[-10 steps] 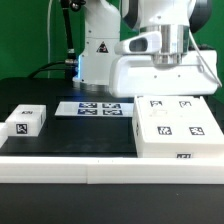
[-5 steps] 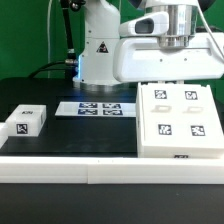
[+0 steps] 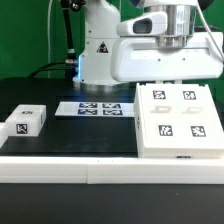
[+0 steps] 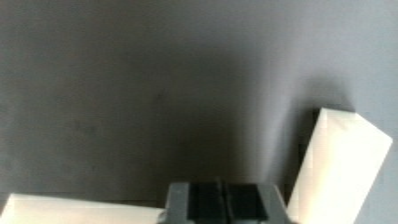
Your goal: Assemble cabinet
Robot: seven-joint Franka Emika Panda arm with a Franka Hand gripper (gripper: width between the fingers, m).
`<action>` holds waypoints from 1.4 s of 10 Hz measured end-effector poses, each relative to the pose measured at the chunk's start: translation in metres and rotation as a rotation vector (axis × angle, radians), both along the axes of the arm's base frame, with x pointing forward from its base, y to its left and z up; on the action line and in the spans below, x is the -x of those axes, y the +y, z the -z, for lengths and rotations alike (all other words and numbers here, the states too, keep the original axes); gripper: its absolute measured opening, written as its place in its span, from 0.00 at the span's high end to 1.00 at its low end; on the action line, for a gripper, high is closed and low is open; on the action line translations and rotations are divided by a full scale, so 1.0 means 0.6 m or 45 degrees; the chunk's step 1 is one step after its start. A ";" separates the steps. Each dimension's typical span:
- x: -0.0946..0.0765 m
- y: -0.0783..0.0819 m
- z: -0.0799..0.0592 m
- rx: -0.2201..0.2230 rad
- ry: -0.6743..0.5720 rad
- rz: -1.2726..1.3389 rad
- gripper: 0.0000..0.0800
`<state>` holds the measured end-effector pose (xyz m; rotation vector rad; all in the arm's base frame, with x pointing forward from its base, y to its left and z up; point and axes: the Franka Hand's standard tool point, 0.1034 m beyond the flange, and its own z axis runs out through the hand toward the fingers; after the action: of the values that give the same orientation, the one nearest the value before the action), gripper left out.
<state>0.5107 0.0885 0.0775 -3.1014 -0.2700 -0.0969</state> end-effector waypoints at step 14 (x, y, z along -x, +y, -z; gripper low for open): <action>-0.024 -0.010 -0.069 0.013 0.088 -0.045 1.00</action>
Offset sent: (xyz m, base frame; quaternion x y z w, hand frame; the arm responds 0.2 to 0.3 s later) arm 0.0000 0.0000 0.0000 0.0000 0.0000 0.0000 1.0000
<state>0.5254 0.0827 0.1186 -3.1005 -0.3238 0.0119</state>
